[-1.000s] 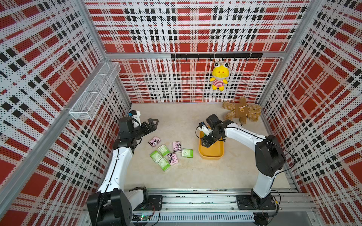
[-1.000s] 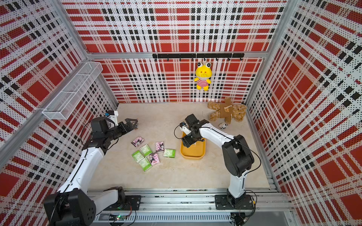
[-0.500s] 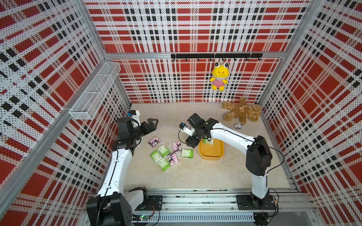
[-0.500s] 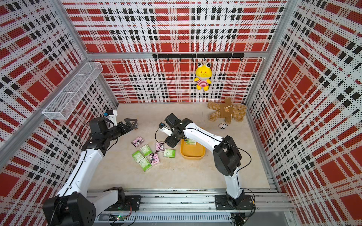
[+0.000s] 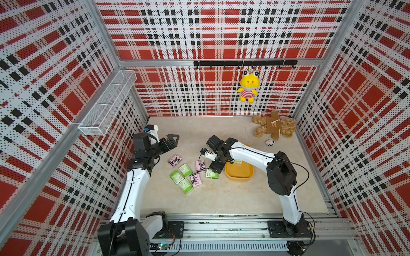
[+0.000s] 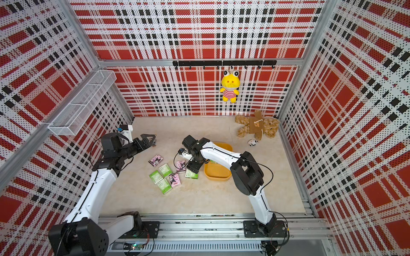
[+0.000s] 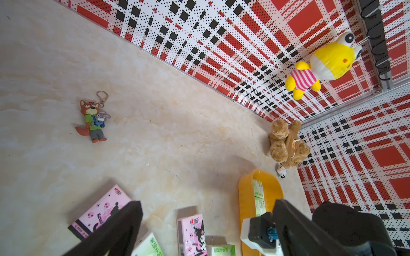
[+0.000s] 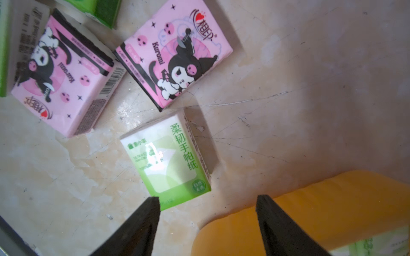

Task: Put the pocket tissues into the storage box
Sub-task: Pick up the pocket tissues from the center of the board.

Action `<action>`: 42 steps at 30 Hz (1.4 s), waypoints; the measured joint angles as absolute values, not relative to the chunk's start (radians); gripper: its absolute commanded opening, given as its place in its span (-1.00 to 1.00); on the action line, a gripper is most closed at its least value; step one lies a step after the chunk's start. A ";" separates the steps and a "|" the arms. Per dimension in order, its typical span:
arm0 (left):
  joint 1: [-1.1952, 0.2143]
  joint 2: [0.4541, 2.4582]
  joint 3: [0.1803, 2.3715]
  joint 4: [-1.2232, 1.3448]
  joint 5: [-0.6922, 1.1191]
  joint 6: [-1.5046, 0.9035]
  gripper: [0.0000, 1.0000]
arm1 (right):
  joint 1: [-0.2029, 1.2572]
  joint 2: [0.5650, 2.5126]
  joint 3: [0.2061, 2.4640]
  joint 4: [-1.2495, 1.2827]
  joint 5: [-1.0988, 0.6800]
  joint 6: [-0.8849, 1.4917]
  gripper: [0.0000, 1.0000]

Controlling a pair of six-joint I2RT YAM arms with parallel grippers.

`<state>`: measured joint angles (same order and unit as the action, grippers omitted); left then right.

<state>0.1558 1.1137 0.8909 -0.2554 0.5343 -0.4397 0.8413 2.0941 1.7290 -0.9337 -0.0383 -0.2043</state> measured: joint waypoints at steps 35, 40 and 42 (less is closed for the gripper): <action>0.170 1.113 0.885 -0.256 0.542 -0.436 0.99 | 0.915 2.186 1.775 -0.956 -0.052 -0.216 0.55; 0.171 1.113 0.885 -0.256 0.542 -0.436 0.99 | 0.915 2.186 1.769 -0.958 -0.051 -0.202 0.55; 0.171 1.113 0.885 -0.256 0.542 -0.435 0.99 | 0.915 2.186 1.765 -0.958 -0.049 -0.191 0.55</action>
<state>0.1715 1.1133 0.8852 -0.2558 0.5419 -0.4355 0.9154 2.1860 1.7645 -0.9585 -0.0494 -0.1913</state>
